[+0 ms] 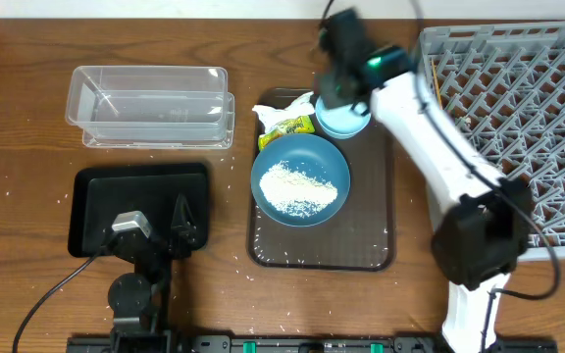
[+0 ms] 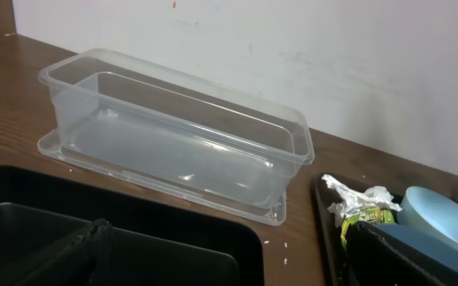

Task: Sort waste into correct bins and load items into the dishwasher rack
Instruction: 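Carry the white cup with the right gripper into the dish rack and release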

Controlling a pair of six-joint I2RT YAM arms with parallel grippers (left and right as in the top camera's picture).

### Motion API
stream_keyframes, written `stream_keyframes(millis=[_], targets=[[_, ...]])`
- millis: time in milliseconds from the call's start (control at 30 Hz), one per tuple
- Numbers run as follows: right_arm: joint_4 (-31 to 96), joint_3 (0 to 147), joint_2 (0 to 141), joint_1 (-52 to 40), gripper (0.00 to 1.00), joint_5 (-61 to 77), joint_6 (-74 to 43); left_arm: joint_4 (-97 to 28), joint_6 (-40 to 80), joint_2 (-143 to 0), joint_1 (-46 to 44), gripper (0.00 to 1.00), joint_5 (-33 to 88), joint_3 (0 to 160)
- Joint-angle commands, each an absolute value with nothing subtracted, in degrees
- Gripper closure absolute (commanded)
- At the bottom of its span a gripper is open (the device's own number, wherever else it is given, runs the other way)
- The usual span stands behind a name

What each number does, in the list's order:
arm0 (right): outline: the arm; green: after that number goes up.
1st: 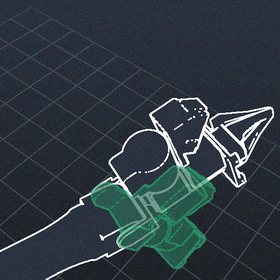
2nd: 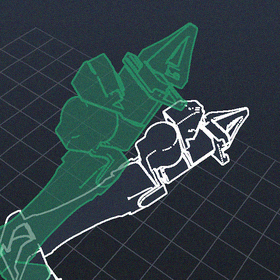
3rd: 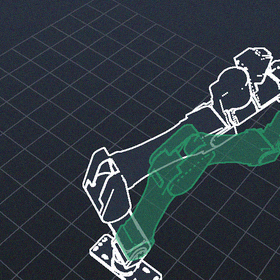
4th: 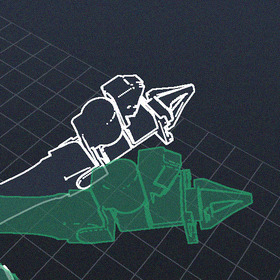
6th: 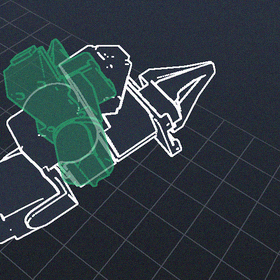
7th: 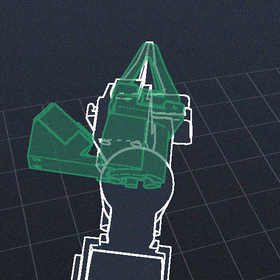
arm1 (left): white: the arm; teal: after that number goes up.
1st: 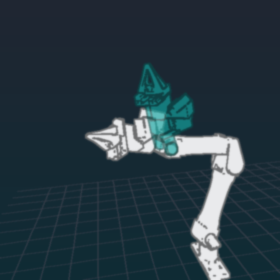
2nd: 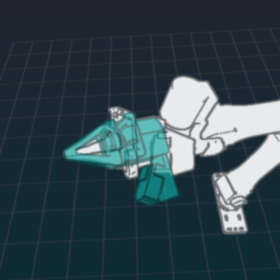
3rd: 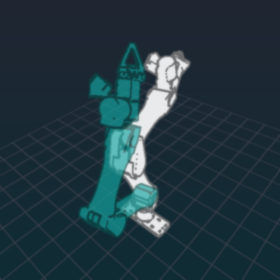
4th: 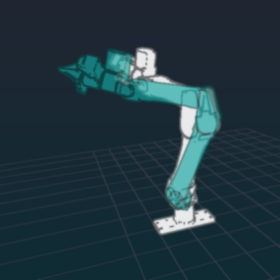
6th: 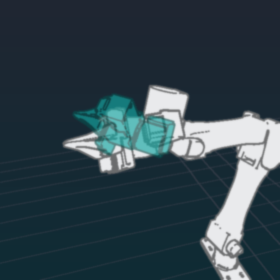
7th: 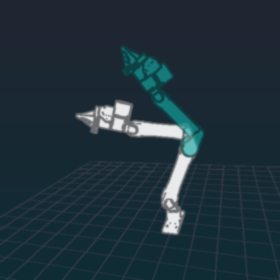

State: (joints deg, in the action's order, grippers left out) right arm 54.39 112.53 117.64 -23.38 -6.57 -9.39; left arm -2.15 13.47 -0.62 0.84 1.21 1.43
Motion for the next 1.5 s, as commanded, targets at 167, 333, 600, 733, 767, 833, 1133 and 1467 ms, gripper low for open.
stream_keyframes(millis=[167, 333, 600, 733, 767, 833, 1133, 1467], targets=[[56.42, 118.74, 113.47, -2.98, 0.97, 8.86, -3.68, -4.08, 13.10, -0.23, 0.56, 0.05, 0.67, 0.23], [55.18, 118.63, 113.95, 11.77, 0.99, 29.28, -2.87, -4.08, 13.10, -0.23, 0.56, 0.05, 0.67, 0.23], [51.99, 118.32, 118.04, 26.37, 0.99, 39.90, -2.76, -4.08, 13.10, -0.23, 0.56, 0.05, 0.67, 0.23], [49.74, 118.32, 122.98, 29.39, 0.99, 47.48, -1.15, -4.08, 13.13, -0.23, 0.56, 0.05, 0.67, 0.23], [49.10, 118.32, 123.92, 29.71, 0.99, 48.58, -1.17, -4.08, 13.13, -0.23, 0.56, 0.05, 0.67, 0.23], [47.40, 118.32, 126.15, 30.52, 0.99, 52.23, -1.19, -4.08, 13.10, -0.23, 0.56, 0.05, 0.67, 0.23], [44.10, 118.32, 132.57, 31.35, 0.99, 57.56, -1.65, -4.08, 13.10, -0.23, 0.56, 0.05, 0.67, 0.23], [51.99, 118.34, 133.40, 32.27, 0.95, 39.83, -2.31, -4.08, 13.10, -0.23, 0.56, 0.05, 0.67, 0.23]])
